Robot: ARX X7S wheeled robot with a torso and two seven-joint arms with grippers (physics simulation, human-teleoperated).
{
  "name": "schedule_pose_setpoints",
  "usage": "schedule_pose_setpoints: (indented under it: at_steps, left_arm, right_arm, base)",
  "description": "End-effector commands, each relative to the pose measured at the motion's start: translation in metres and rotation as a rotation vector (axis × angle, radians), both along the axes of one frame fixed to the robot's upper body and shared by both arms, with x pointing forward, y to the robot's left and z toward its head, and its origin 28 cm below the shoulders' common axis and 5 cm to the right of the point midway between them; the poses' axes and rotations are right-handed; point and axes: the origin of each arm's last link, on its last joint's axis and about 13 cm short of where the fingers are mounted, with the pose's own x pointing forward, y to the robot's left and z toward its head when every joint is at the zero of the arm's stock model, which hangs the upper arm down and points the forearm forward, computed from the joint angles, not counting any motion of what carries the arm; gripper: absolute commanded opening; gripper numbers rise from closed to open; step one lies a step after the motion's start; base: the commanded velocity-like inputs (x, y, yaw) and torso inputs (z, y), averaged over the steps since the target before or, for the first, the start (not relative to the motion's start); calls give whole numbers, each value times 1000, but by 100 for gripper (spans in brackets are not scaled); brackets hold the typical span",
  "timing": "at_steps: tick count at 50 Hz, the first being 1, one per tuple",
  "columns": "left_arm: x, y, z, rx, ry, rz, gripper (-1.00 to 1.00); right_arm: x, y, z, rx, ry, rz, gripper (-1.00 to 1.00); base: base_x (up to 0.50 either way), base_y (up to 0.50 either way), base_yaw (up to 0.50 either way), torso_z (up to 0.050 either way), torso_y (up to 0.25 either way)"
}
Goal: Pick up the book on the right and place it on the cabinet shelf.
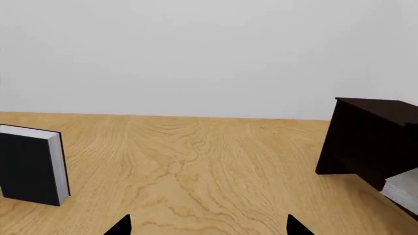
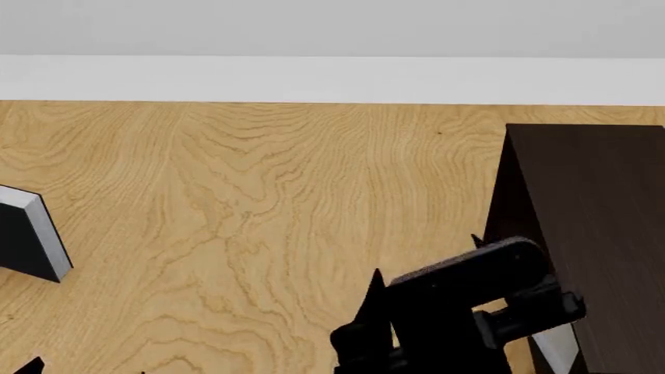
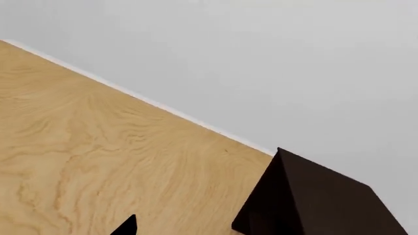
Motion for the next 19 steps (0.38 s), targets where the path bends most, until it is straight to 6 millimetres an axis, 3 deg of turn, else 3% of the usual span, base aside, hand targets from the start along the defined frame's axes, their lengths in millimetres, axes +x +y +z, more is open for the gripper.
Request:
schedule_pose_setpoints:
  at_steps: [1,19]
  left_arm:
    - [0,1,-1,-2,-3,4,100]
    - [0,0,0,3,-2,6,100]
  right_arm:
    - [-46,-18,10,198,-87,56,100]
    - [-89,-42,15,417,-321,178,100]
  base:
    - [0,0,0,0,0]
    - [0,0,0,0,0]
